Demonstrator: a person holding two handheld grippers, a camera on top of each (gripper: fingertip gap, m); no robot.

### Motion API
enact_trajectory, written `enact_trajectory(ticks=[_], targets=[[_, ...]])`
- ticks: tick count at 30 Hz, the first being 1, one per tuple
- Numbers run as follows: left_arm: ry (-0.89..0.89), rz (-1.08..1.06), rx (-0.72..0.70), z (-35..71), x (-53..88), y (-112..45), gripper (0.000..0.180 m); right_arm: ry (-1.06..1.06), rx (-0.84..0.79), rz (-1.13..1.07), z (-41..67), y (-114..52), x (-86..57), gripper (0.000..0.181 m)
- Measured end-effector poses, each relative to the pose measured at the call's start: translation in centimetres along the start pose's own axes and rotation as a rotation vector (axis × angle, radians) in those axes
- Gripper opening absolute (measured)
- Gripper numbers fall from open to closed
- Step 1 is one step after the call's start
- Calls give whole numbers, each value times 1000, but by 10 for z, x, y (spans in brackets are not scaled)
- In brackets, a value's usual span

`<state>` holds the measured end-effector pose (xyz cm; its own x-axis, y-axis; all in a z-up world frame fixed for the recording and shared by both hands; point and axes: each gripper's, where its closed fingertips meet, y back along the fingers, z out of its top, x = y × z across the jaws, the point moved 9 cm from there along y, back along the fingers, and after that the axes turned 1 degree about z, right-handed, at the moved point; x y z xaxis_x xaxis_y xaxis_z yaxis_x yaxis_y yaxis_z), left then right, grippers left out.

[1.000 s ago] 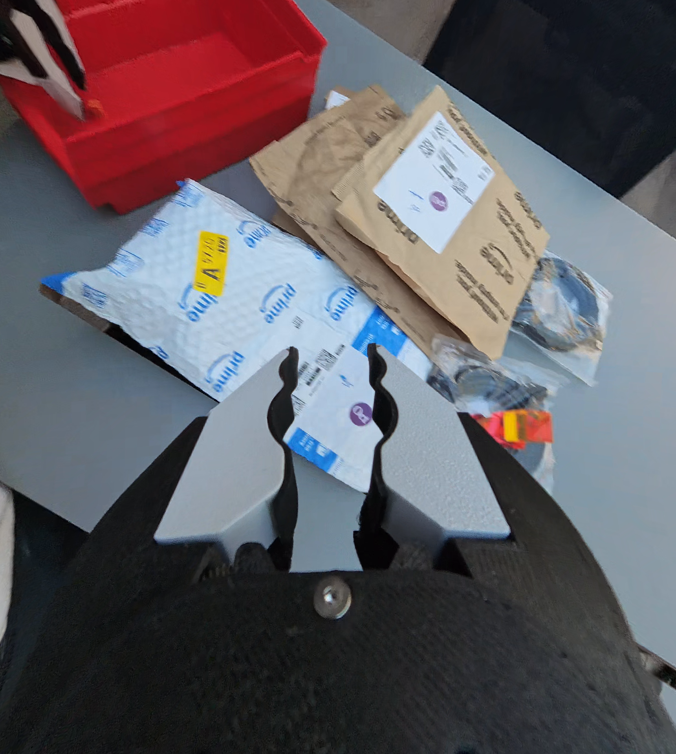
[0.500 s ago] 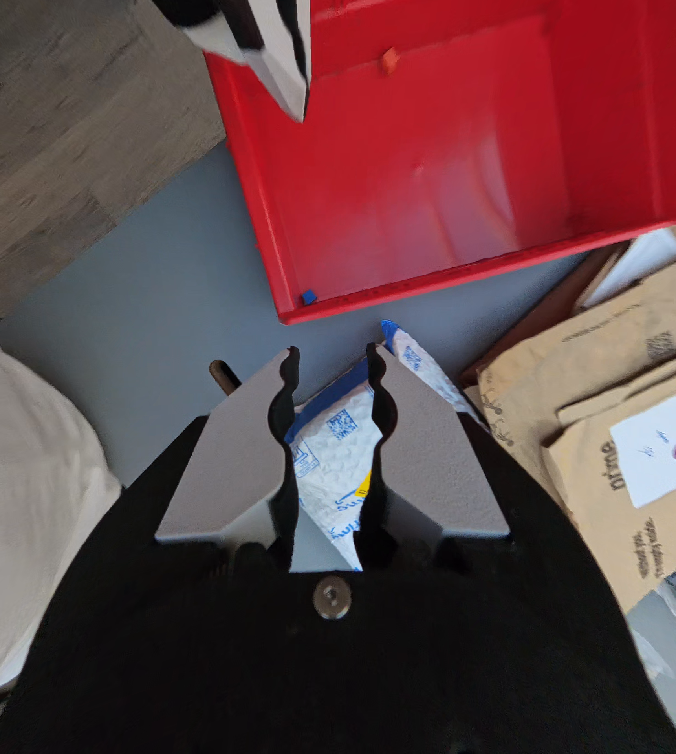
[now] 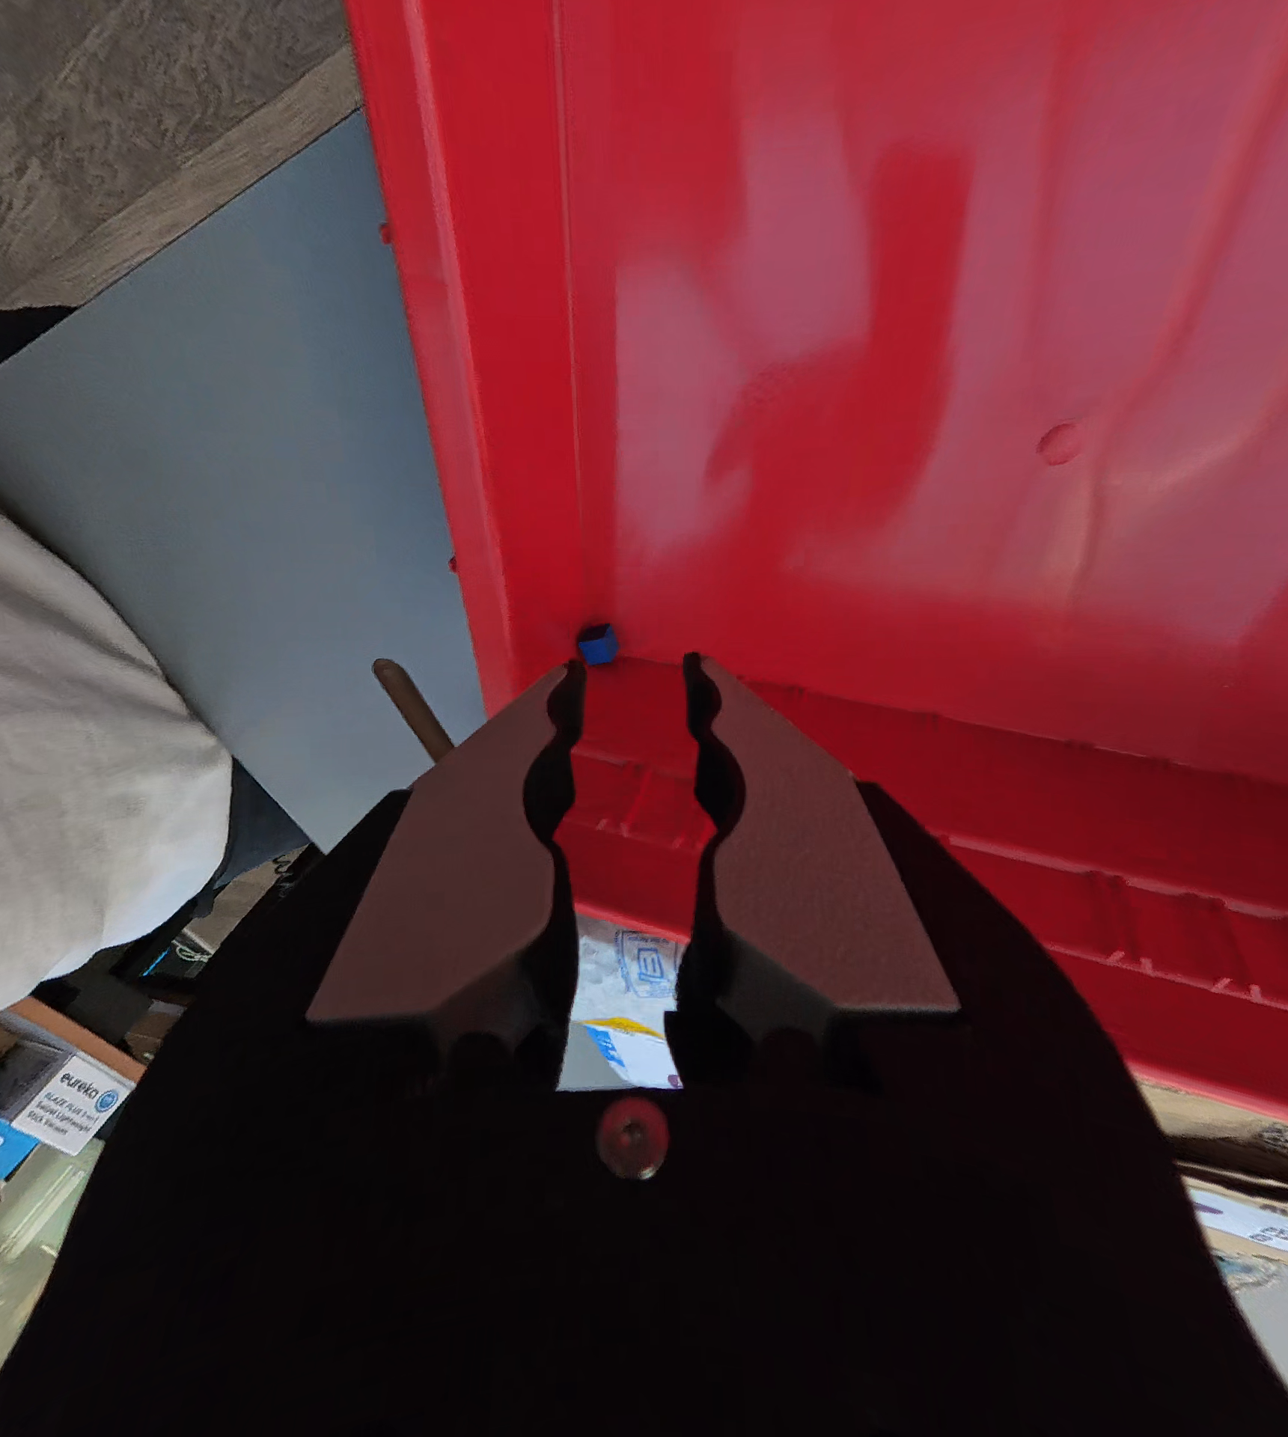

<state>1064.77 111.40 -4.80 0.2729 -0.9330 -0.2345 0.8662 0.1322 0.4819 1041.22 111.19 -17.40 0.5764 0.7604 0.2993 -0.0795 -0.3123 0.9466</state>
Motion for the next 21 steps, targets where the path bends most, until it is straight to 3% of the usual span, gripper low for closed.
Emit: enact_trajectory(ticks=[2,7,15,17,21], targets=[[6,10,15,-5,3,0,0,17,-80,-56,13,-3,-10,31],[23,17,6,-17,4,9,0,128,-664,-280,62,12,-45,35],[45,122,-59,-21,-2,67,0,185,-565,-244,83,-27,-79,29],[42,154,-62,-22,-2,74,0,187,-553,-260,86,-30,-80,9],[-1,71,-65,-17,-12,65,0,189,-577,-279,65,-4,-64,9]])
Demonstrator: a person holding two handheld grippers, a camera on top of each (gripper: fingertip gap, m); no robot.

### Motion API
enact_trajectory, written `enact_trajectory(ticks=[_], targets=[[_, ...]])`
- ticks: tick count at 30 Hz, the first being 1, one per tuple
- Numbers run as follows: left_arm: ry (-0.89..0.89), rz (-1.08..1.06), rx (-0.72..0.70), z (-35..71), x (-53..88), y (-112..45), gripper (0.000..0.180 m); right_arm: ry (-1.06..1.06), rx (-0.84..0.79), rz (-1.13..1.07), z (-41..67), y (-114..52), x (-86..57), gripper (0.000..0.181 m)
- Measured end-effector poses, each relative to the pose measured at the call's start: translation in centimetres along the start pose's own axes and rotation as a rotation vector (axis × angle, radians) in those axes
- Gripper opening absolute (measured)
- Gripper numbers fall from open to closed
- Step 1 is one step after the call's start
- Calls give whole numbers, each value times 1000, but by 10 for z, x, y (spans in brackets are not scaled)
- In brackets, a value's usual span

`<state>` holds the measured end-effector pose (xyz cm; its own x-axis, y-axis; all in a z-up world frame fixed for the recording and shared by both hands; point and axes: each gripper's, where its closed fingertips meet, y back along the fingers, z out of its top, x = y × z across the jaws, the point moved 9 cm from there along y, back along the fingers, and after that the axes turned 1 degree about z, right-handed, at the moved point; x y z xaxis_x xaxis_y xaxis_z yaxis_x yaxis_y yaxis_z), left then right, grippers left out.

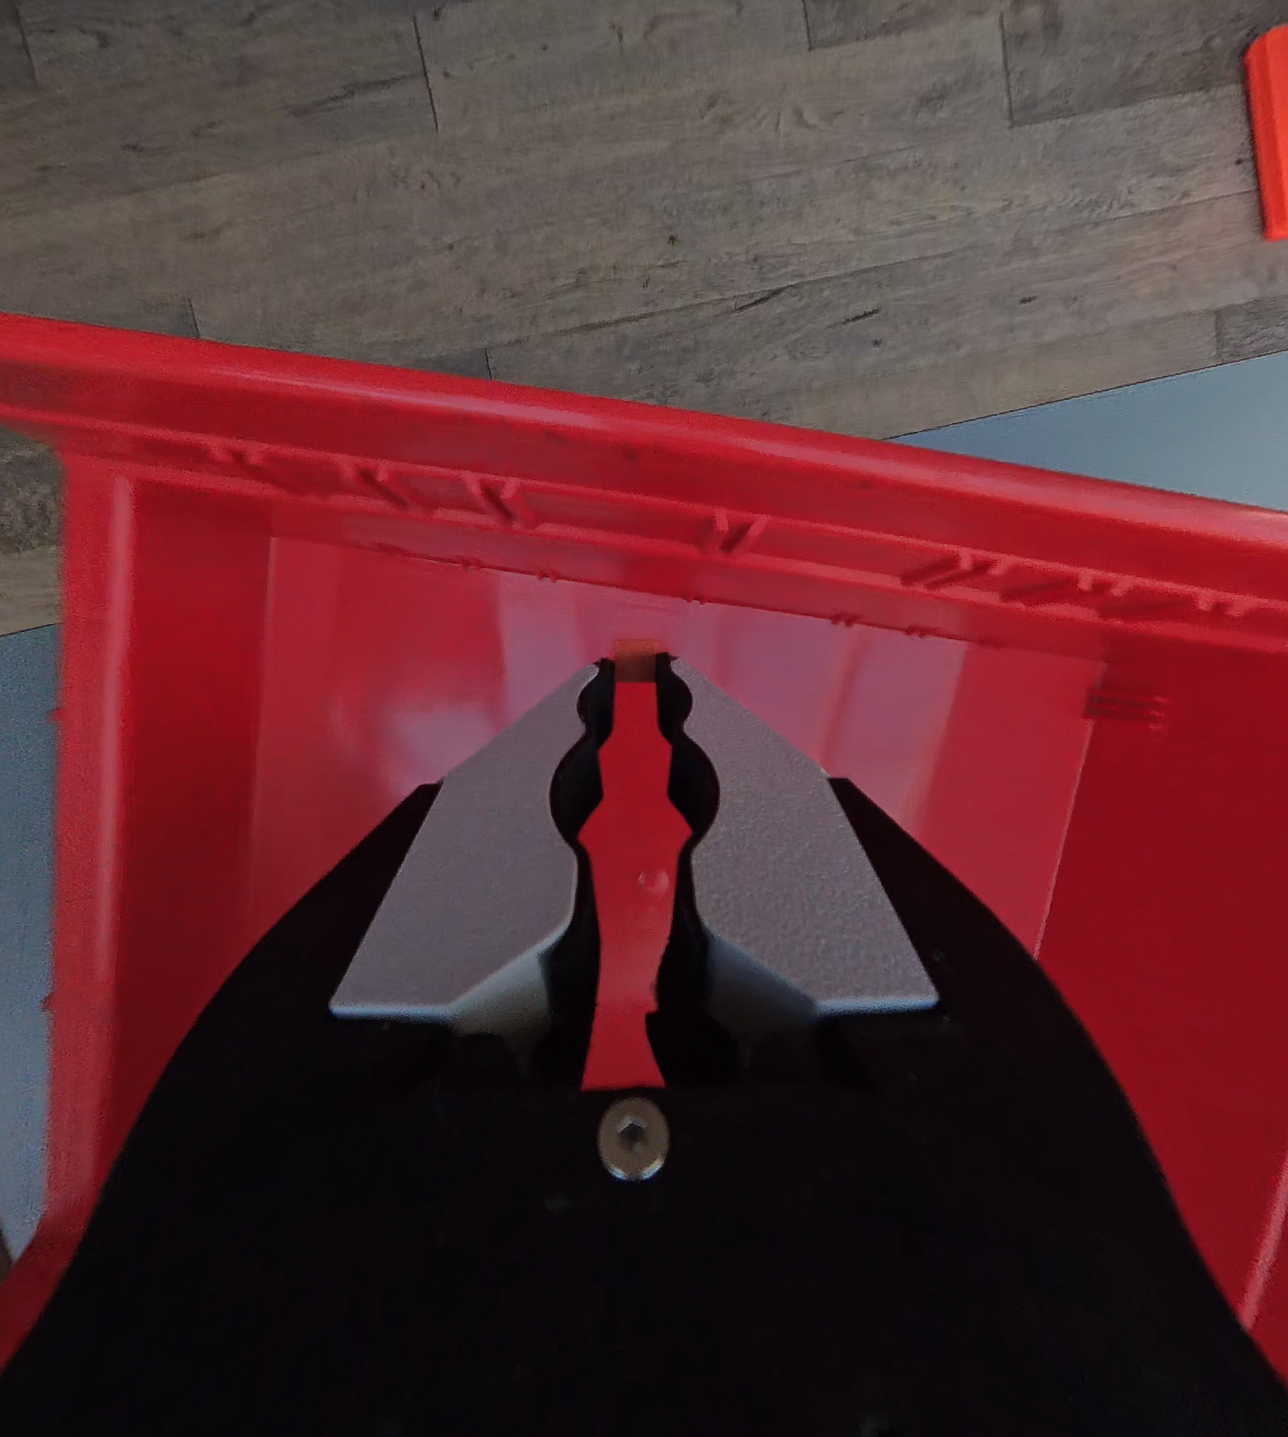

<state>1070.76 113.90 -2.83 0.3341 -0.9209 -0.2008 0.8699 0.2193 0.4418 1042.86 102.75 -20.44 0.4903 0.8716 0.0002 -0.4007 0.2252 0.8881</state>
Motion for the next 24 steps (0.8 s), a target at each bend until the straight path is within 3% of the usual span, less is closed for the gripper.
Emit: enact_trajectory(ticks=[3,5,9,10,15,24], targets=[[-95,-163,81,1,-14,-45,19,-16,-137,-71,-12,83,22,9],[-205,-312,194,1,-26,-95,20,-38,-195,-160,-32,150,41,9],[-549,-421,401,0,-30,-216,27,-172,-186,-378,-91,270,92,9],[-593,-459,460,-4,-32,-245,35,-208,-174,-432,-105,294,108,9],[-583,-556,739,-45,-42,-331,62,-339,-100,-671,-155,371,193,9],[-494,-367,834,-62,-36,-355,132,-452,-56,-731,-198,373,248,9]])
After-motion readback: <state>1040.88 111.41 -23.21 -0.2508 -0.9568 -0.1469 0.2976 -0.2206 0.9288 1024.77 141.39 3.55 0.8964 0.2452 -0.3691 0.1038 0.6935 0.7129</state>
